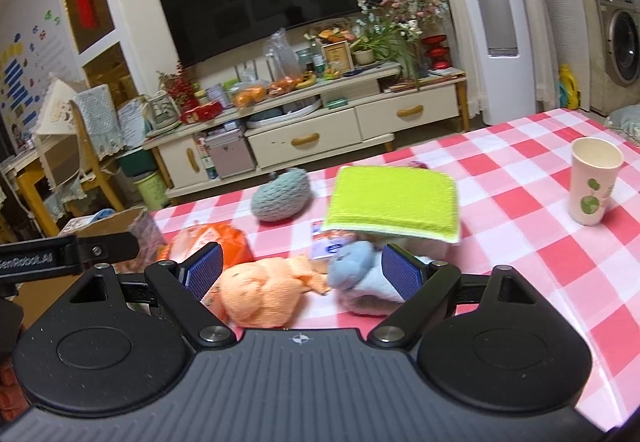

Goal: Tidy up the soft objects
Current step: 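Move both open tools back to the table toward the green sponge, then grasp yellow-green sponge with right tool while left tool grasps light-blue plush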

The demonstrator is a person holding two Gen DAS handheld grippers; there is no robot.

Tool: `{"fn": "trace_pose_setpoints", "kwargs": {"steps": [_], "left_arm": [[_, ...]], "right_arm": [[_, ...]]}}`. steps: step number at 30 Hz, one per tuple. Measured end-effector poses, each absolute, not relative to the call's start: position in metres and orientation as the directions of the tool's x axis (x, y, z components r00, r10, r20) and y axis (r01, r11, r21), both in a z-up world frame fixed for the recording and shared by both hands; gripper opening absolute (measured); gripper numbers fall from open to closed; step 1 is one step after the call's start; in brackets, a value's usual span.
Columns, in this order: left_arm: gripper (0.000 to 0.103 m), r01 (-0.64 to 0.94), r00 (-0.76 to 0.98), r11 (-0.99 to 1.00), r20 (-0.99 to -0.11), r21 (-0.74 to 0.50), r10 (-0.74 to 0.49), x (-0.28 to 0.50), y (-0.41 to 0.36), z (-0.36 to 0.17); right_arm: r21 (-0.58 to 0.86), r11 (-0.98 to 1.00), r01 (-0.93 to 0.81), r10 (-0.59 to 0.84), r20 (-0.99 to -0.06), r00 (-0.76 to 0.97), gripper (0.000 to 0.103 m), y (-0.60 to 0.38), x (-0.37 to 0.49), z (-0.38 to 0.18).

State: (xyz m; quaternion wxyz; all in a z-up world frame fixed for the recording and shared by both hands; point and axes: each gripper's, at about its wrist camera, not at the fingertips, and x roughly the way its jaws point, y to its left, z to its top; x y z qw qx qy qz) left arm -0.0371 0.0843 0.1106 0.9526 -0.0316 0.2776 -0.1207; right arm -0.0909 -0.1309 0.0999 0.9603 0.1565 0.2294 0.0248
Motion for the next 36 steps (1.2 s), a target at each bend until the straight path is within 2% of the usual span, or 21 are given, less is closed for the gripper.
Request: {"fn": "trace_pose_setpoints", "kwargs": {"steps": [18, 36], "left_arm": [[0.102, 0.348, 0.768, 0.935, -0.550, -0.071, -0.327, -0.042, 0.029, 0.091], [0.102, 0.458, 0.693, 0.883, -0.583, -0.098, -0.424, -0.037, -0.039, 0.056]], "right_arm": [[0.385, 0.907, 0.172, 0.021, -0.449, 0.894, 0.103, -0.194, -0.093, 0.074], [0.641, 0.764, 0.070, 0.253, -0.399, 0.881, 0.103, -0.235, -0.042, 0.044]]}}
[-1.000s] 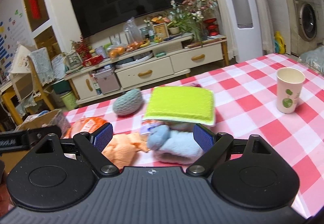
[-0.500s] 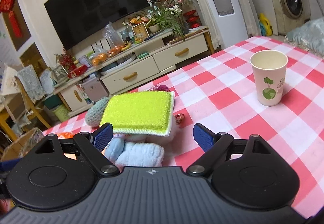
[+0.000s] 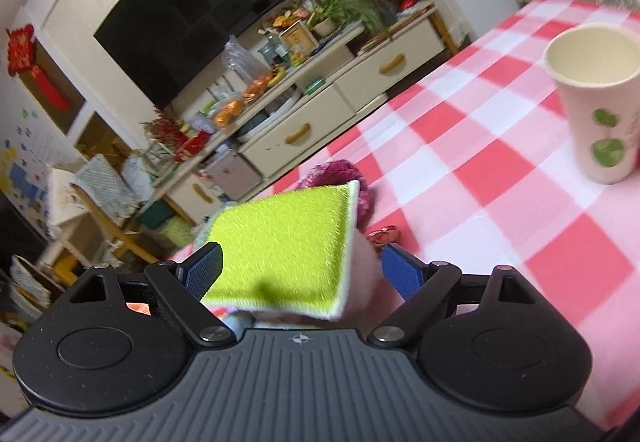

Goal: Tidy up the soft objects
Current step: 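Grasp yellow-green sponge with right tool while left tool grasps light-blue plush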

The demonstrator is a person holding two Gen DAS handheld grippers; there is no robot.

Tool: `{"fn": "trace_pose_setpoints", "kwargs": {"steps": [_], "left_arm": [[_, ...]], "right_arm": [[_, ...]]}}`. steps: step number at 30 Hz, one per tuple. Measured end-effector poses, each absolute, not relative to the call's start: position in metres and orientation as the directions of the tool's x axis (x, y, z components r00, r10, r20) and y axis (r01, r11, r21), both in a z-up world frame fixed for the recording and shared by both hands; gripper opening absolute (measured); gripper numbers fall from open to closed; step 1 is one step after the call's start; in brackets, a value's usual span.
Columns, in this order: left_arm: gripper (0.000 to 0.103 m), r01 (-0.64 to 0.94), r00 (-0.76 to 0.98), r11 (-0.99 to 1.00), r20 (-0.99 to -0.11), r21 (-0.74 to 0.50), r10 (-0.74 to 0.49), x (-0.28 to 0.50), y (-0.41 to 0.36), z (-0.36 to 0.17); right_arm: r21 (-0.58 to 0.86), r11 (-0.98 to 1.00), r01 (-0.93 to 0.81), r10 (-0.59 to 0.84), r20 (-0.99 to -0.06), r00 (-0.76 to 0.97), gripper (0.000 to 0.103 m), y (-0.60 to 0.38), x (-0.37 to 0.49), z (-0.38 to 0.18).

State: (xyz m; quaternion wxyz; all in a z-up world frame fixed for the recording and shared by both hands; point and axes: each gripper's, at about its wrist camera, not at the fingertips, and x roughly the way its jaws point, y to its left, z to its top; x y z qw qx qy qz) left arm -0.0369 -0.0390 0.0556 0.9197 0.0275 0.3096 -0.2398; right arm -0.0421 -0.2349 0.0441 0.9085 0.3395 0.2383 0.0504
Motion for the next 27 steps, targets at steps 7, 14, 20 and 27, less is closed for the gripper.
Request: {"fn": "trace_pose_setpoints", "kwargs": {"steps": [7, 14, 20, 27], "left_arm": [[0.102, 0.461, 0.685, 0.881, -0.589, -0.103, -0.428, -0.024, -0.057, 0.040], [0.102, 0.455, 0.684, 0.886, -0.602, -0.092, -0.413, -0.011, -0.073, 0.026], [0.102, 0.437, 0.692, 0.894, -0.598, -0.099, -0.404, -0.003, -0.078, 0.019], [0.102, 0.425, 0.698, 0.893, -0.574, -0.150, -0.429, 0.007, -0.080, 0.017]], "right_arm": [[0.691, 0.722, 0.026, 0.336, -0.383, 0.860, 0.103, -0.239, -0.026, 0.042], [0.718, 0.695, -0.029, 0.402, -0.355, 0.844, 0.103, -0.234, -0.026, 0.042], [0.718, 0.693, -0.065, 0.441, -0.351, 0.826, 0.103, -0.229, -0.027, 0.041], [0.734, 0.675, -0.075, 0.456, -0.336, 0.824, 0.103, -0.231, -0.034, 0.043]]}}
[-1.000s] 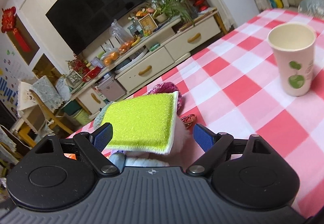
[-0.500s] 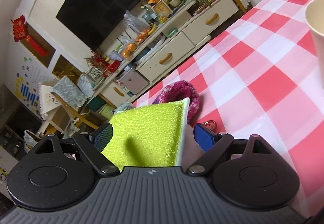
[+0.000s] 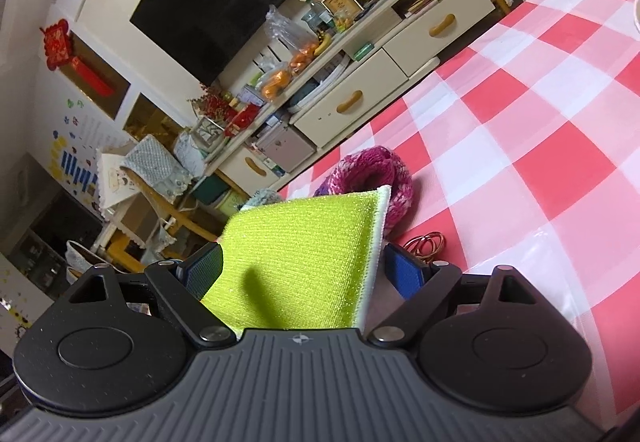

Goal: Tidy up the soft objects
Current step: 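Grasp yellow-green sponge with right tool while left tool grasps light-blue plush, then lift both held items and carry them over the cardboard box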

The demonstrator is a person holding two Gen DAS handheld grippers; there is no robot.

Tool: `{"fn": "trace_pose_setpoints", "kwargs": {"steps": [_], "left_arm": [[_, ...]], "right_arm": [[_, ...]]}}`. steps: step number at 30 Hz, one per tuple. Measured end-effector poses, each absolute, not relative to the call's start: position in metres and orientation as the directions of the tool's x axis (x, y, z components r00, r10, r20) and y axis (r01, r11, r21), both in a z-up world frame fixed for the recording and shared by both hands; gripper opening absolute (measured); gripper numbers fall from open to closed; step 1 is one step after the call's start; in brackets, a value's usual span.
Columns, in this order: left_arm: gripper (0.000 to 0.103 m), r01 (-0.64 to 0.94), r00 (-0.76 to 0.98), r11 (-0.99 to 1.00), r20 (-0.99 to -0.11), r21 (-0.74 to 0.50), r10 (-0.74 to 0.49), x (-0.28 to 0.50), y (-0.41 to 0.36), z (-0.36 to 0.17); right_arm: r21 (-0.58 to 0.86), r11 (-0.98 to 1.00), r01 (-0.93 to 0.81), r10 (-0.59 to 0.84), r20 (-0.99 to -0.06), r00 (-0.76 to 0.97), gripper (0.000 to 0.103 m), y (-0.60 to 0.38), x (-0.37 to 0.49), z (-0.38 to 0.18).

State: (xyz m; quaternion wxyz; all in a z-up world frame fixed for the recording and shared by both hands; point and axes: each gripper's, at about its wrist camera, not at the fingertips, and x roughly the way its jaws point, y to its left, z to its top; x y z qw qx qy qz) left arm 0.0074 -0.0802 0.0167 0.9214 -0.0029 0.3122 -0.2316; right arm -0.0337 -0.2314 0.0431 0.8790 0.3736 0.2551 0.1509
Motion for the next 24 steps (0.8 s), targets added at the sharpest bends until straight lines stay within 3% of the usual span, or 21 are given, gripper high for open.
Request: {"fn": "trace_pose_setpoints", "kwargs": {"steps": [3, 4, 11, 16, 24], "left_arm": [[0.102, 0.425, 0.694, 0.894, -0.582, -0.144, -0.424, 0.010, -0.083, 0.015], [0.100, 0.425, 0.693, 0.894, -0.584, -0.142, -0.422, 0.010, -0.084, 0.015], [0.075, 0.378, 0.678, 0.907, -0.611, -0.187, -0.408, 0.016, -0.078, 0.015], [0.053, 0.321, 0.673, 0.919, -0.627, -0.229, -0.391, 0.021, -0.069, 0.014], [0.044, 0.308, 0.679, 0.924, -0.628, -0.226, -0.380, 0.012, -0.061, 0.014]], "right_arm": [[0.735, 0.672, -0.085, 0.457, -0.322, 0.829, 0.102, -0.232, -0.037, 0.046], [0.730, 0.677, -0.091, 0.457, -0.320, 0.830, 0.096, -0.231, -0.039, 0.048], [0.669, 0.731, -0.131, 0.441, -0.317, 0.840, 0.074, -0.227, -0.046, 0.057], [0.651, 0.740, -0.168, 0.464, -0.313, 0.829, 0.049, -0.227, -0.046, 0.056], [0.657, 0.728, -0.196, 0.514, -0.333, 0.791, 0.042, -0.223, -0.039, 0.049]]}}
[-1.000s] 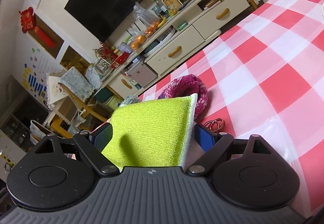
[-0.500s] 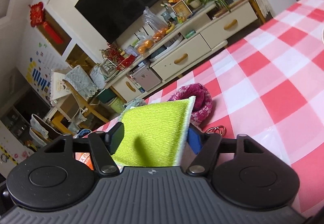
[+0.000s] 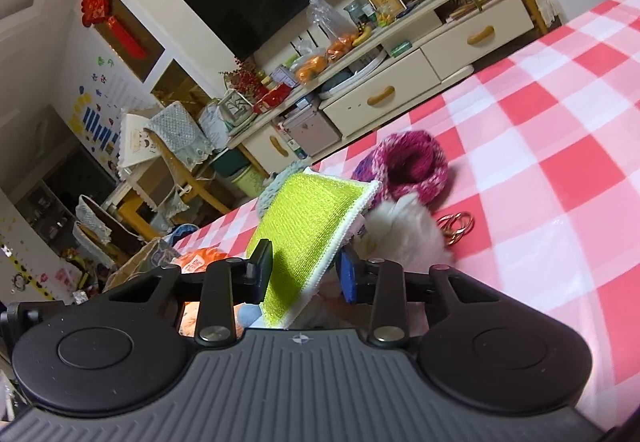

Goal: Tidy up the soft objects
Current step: 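Lift both held items and carry them over the cardboard box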

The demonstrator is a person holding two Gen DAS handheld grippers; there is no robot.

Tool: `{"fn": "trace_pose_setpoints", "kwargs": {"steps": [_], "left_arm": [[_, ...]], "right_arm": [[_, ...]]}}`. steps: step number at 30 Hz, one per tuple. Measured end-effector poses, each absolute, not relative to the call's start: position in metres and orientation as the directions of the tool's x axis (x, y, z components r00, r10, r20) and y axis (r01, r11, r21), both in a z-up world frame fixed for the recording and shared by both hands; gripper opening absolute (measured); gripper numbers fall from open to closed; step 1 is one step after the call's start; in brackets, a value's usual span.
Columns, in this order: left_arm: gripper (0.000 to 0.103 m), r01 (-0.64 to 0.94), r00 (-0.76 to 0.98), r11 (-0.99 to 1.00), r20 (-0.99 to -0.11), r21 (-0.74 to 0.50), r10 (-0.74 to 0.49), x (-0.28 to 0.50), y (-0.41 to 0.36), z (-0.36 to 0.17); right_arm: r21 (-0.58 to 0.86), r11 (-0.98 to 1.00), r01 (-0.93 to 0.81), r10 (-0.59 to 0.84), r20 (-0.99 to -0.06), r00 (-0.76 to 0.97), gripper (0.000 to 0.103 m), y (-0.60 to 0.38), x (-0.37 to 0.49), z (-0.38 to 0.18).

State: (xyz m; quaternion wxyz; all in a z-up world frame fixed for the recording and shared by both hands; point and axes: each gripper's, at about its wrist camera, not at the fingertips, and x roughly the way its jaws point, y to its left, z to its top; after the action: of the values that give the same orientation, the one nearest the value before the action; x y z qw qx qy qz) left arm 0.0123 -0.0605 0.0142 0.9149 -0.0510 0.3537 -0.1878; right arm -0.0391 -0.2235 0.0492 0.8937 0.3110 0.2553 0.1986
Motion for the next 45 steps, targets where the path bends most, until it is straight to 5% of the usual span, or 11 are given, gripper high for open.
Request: {"fn": "trace_pose_setpoints", "kwargs": {"steps": [15, 45], "left_arm": [[0.039, 0.292, 0.751, 0.938, -0.563, -0.188, -0.346, -0.013, -0.031, 0.035], [0.039, 0.276, 0.856, 0.921, -0.367, -0.274, -0.365, -0.056, 0.059, 0.097]], "right_arm": [[0.592, 0.752, -0.290, 0.532, -0.285, 0.798, 0.030, -0.214, -0.057, 0.068], [0.398, 0.823, -0.404, 0.508, -0.200, 0.838, 0.030, -0.165, -0.072, 0.130]]}}
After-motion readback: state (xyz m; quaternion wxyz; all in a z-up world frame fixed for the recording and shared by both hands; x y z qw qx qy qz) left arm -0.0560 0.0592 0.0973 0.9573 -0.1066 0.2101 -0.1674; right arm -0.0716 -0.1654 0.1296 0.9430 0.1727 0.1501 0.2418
